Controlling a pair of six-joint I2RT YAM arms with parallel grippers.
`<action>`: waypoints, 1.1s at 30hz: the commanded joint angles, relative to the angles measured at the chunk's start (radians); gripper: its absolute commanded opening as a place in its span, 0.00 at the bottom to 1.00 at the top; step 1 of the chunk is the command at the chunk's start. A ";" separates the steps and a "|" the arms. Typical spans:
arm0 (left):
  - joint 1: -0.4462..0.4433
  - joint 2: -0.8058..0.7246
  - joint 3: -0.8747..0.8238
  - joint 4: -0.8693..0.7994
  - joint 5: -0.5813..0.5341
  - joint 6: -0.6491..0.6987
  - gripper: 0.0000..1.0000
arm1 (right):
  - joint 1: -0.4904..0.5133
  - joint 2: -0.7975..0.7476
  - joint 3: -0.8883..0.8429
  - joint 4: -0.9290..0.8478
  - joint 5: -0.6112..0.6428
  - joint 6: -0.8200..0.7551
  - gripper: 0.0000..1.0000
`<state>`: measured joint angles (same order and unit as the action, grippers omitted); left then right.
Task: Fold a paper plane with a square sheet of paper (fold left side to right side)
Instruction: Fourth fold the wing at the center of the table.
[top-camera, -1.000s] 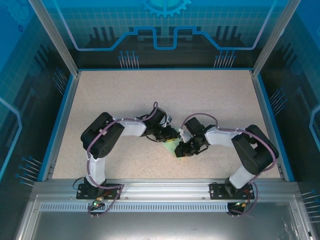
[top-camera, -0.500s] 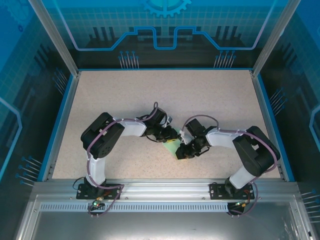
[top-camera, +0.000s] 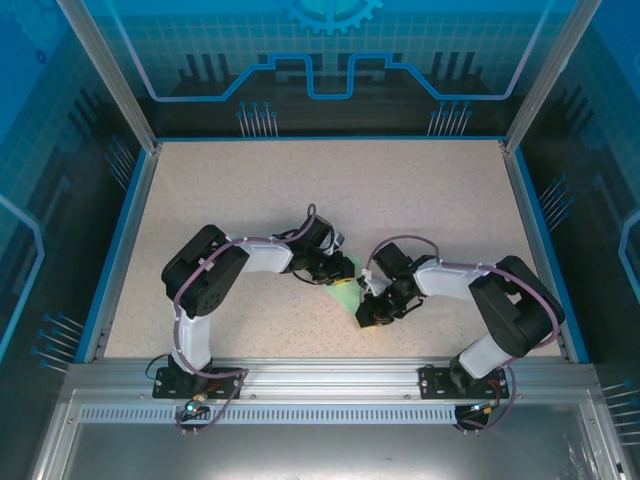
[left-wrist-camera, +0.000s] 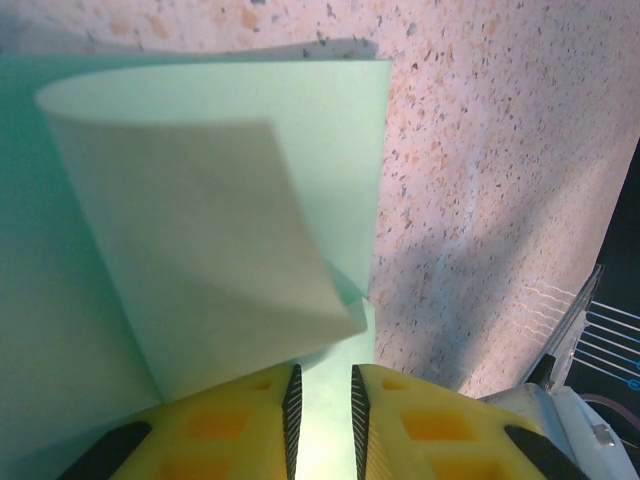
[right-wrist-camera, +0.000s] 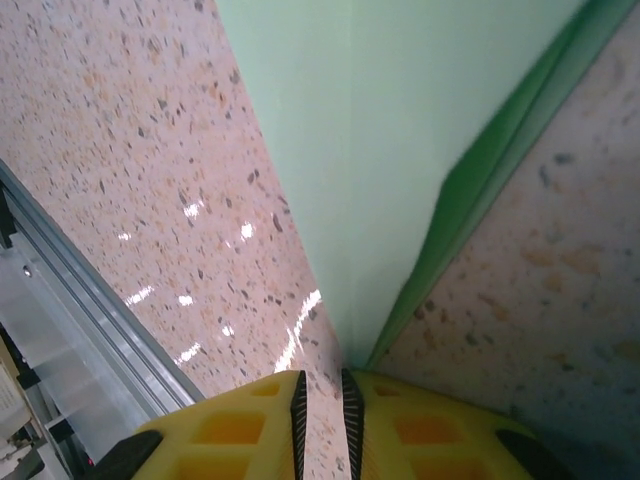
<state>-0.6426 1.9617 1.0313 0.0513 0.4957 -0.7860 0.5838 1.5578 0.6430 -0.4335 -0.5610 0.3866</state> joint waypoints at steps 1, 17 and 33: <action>0.002 0.033 -0.034 -0.119 -0.069 0.004 0.24 | 0.010 -0.075 -0.028 -0.128 -0.038 -0.016 0.19; 0.000 0.028 -0.036 -0.106 -0.059 -0.004 0.24 | -0.070 0.017 0.076 0.118 -0.017 0.080 0.05; 0.002 -0.114 -0.012 -0.091 -0.040 0.054 0.30 | -0.073 0.135 0.027 0.014 0.155 0.061 0.00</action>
<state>-0.6426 1.9224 1.0302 0.0032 0.4801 -0.7750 0.5140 1.6550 0.7033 -0.3279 -0.5682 0.4515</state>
